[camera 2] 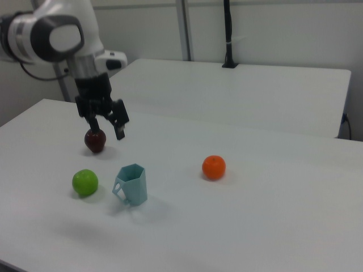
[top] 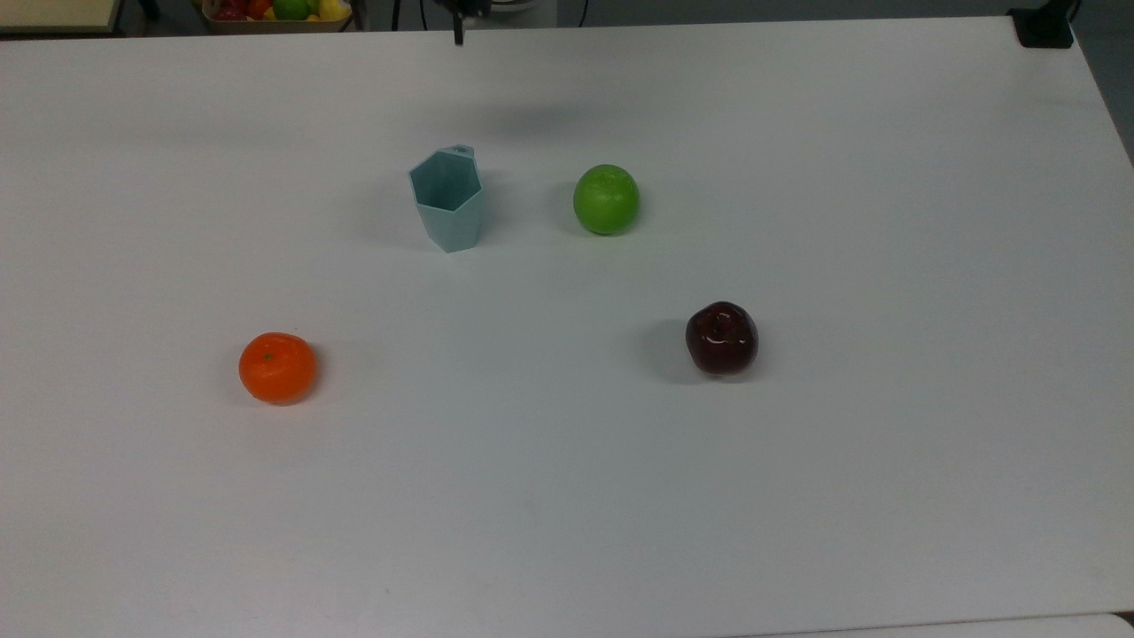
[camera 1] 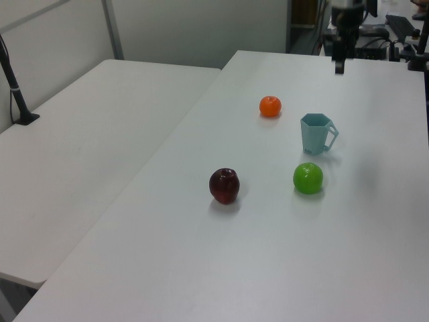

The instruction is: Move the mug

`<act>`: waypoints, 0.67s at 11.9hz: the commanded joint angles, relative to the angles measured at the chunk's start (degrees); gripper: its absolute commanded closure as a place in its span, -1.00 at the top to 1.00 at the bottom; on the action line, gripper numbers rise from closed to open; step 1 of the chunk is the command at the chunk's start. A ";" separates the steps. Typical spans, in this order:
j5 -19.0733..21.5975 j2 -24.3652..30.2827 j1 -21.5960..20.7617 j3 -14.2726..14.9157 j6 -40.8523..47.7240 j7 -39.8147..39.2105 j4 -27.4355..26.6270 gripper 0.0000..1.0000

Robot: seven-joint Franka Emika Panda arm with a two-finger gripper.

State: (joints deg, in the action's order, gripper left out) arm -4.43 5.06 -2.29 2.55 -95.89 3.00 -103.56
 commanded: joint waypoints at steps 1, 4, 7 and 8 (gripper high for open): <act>1.53 -1.11 3.42 -1.14 4.22 -4.13 5.91 1.00; 1.62 -1.28 5.97 -0.97 7.01 -10.11 8.45 1.00; 8.55 -1.28 6.76 -0.09 7.65 -8.80 9.34 1.00; 8.65 -1.19 6.86 -0.09 7.65 -8.98 9.34 1.00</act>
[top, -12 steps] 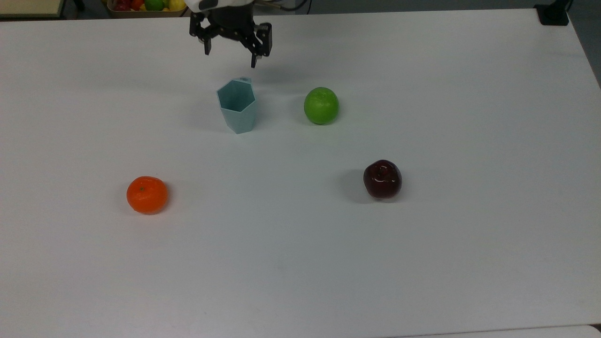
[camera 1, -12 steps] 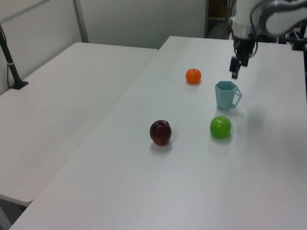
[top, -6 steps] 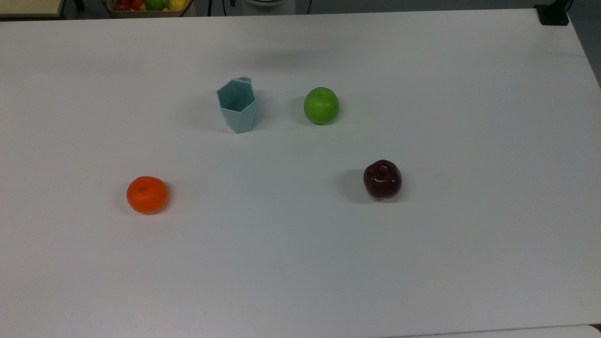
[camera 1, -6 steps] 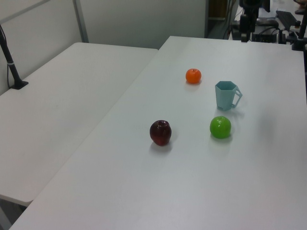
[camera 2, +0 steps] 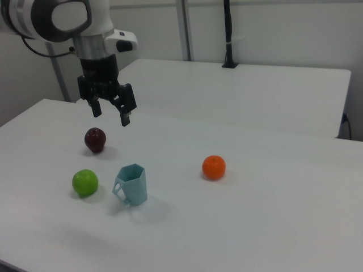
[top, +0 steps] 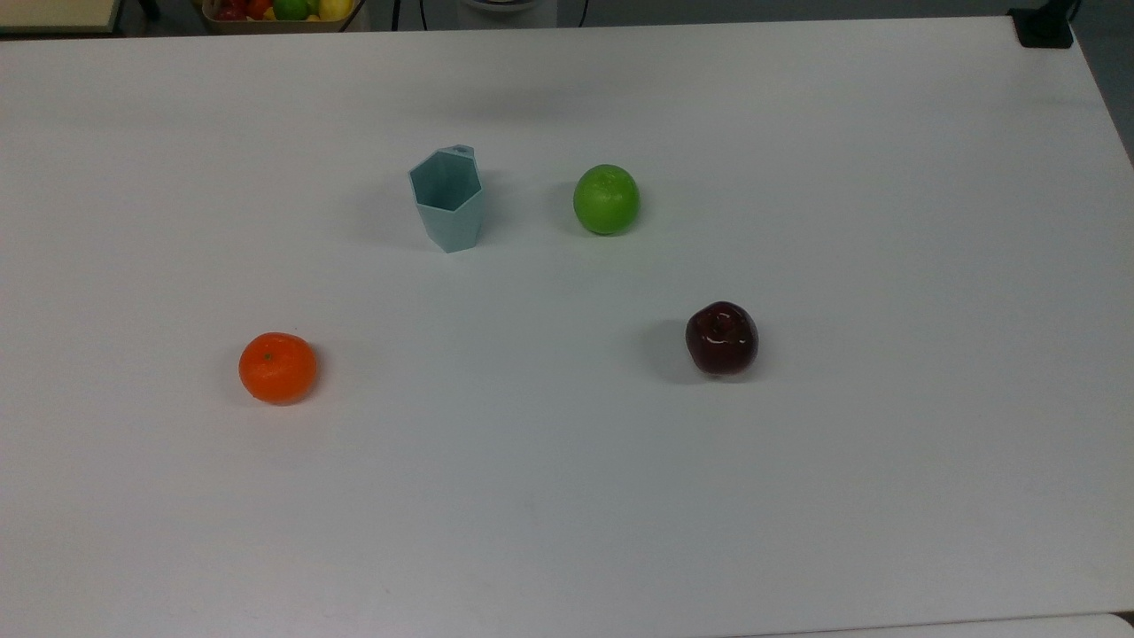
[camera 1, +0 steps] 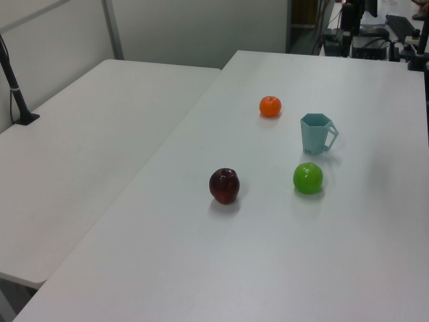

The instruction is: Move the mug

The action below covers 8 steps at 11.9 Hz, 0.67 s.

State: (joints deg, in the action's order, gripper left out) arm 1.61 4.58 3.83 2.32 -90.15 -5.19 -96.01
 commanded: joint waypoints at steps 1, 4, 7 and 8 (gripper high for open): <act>2.18 -0.80 0.66 0.06 1.82 -0.52 1.88 1.00; -1.23 -1.07 0.48 -0.30 0.68 2.47 1.79 1.00; -4.42 -0.89 0.66 -0.21 0.77 1.68 1.88 1.00; -4.50 -0.89 0.57 -0.12 0.85 2.02 1.88 1.00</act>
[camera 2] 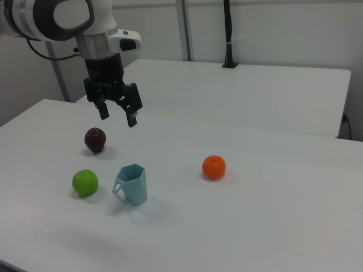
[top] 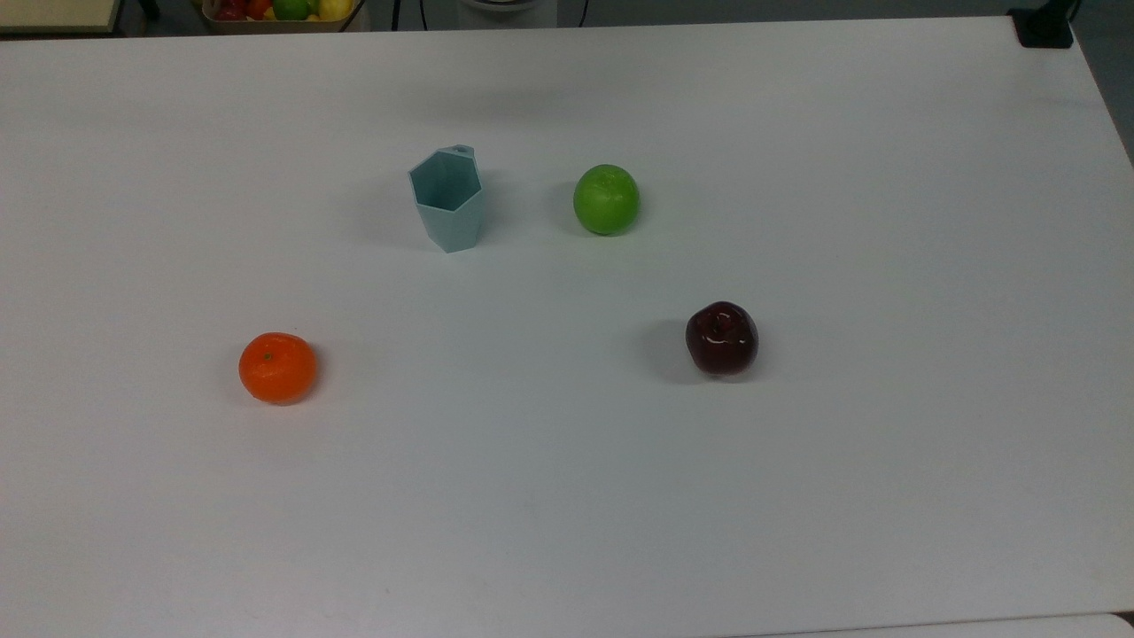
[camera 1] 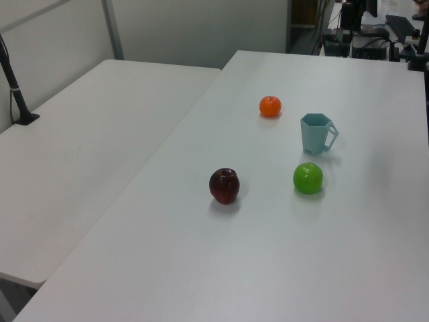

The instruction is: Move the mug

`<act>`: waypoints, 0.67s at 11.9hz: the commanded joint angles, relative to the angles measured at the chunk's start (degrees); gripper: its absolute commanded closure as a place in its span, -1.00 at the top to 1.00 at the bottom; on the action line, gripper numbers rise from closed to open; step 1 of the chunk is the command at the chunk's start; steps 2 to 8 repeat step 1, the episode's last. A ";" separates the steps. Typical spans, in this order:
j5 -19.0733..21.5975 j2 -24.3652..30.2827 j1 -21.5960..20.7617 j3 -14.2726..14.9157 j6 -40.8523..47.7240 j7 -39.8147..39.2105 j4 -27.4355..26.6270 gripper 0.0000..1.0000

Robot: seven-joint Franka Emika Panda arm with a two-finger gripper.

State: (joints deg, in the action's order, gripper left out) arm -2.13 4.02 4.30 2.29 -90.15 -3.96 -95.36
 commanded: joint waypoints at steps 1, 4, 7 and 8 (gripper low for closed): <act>-0.86 -0.33 0.09 -0.10 0.68 0.97 1.23 1.00; -0.86 -0.33 0.09 -0.10 0.68 0.97 1.23 1.00; -0.86 -0.33 0.09 -0.10 0.68 0.97 1.23 1.00; -0.86 -0.33 0.09 -0.10 0.68 0.97 1.23 1.00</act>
